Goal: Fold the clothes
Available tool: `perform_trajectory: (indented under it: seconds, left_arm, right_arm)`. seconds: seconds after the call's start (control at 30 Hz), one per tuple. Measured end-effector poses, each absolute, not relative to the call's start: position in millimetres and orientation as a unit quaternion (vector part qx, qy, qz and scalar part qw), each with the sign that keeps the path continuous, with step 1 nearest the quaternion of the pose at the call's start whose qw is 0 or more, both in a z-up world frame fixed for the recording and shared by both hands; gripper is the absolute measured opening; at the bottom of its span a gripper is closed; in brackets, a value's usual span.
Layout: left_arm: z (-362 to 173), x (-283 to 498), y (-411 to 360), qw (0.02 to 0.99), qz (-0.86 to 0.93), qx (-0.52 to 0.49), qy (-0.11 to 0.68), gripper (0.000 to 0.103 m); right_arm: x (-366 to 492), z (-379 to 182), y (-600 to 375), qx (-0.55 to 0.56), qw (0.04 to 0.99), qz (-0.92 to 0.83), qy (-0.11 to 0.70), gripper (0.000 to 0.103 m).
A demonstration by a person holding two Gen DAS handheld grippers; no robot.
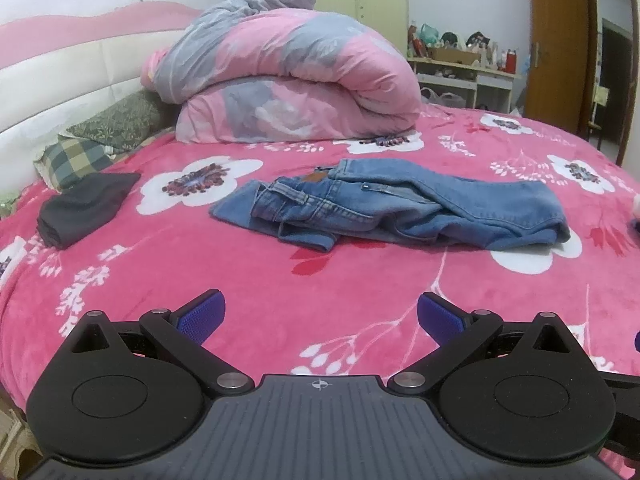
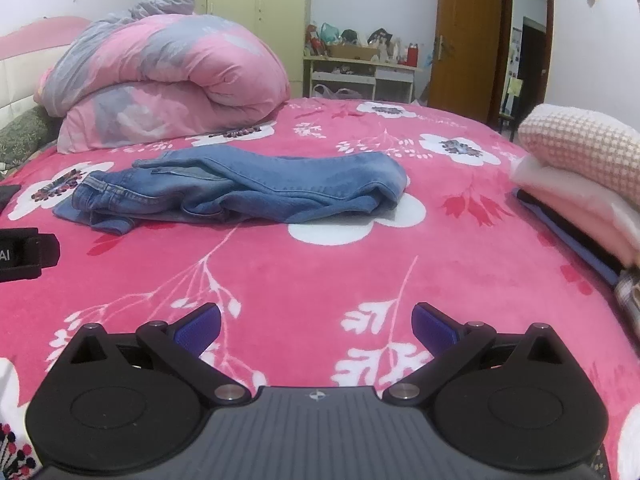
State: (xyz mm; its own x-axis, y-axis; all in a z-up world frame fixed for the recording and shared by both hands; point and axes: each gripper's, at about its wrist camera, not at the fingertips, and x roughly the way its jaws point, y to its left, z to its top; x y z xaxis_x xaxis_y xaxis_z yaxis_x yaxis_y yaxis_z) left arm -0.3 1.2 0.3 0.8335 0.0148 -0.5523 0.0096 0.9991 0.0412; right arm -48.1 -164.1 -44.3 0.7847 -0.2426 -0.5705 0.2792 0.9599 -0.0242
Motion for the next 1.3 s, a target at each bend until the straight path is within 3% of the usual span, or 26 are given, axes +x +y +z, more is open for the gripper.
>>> perform_trajectory:
  seconds: [1.3]
  left_arm:
    - [-3,-5,11,0.958,0.009,0.001,0.288,0.103]
  right_arm:
    - [-49,-40,-161,0.030,0.944,-0.139,0.299,0.103]
